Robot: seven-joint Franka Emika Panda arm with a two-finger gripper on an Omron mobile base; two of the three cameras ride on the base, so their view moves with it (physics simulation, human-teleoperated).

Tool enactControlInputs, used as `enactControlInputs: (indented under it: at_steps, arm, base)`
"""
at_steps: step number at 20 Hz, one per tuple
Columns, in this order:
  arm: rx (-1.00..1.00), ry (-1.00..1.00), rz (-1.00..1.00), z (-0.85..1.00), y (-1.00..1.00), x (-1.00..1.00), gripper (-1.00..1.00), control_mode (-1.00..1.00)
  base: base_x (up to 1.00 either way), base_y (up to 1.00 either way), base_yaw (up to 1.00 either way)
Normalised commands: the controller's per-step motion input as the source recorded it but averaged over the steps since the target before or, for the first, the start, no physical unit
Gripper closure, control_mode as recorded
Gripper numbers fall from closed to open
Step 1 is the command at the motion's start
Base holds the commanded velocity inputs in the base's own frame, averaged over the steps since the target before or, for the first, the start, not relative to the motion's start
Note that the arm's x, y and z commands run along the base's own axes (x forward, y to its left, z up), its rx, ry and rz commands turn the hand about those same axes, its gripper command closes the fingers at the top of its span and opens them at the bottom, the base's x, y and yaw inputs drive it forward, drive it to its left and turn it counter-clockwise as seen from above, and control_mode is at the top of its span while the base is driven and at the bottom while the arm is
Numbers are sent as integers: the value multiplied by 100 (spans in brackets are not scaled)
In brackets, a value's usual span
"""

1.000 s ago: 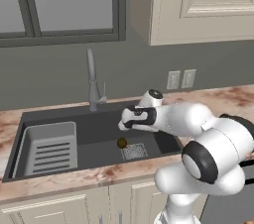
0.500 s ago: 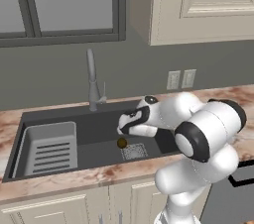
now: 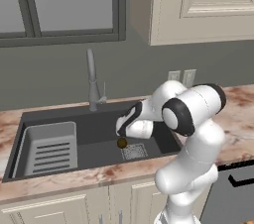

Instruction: Turn on the sink faucet. Then move the avocado from the counter to the sink. Turn off the sink. Move the vegetable from the sink to the pot next to the stove. Finally move the pot to the front left burner.

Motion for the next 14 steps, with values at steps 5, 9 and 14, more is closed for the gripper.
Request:
enactControlInputs:
  at_steps: [5,9,14]
  arm:
    - [0,3,-4,-23,0,21,-100,-100]
    - [-1,2,-2,-23,0,42,-100,-100]
    - [-1,4,-1,-24,0,37,-100,-100]
  base:
    - [0,0,0]
    - [0,0,0]
    - [0,0,0]
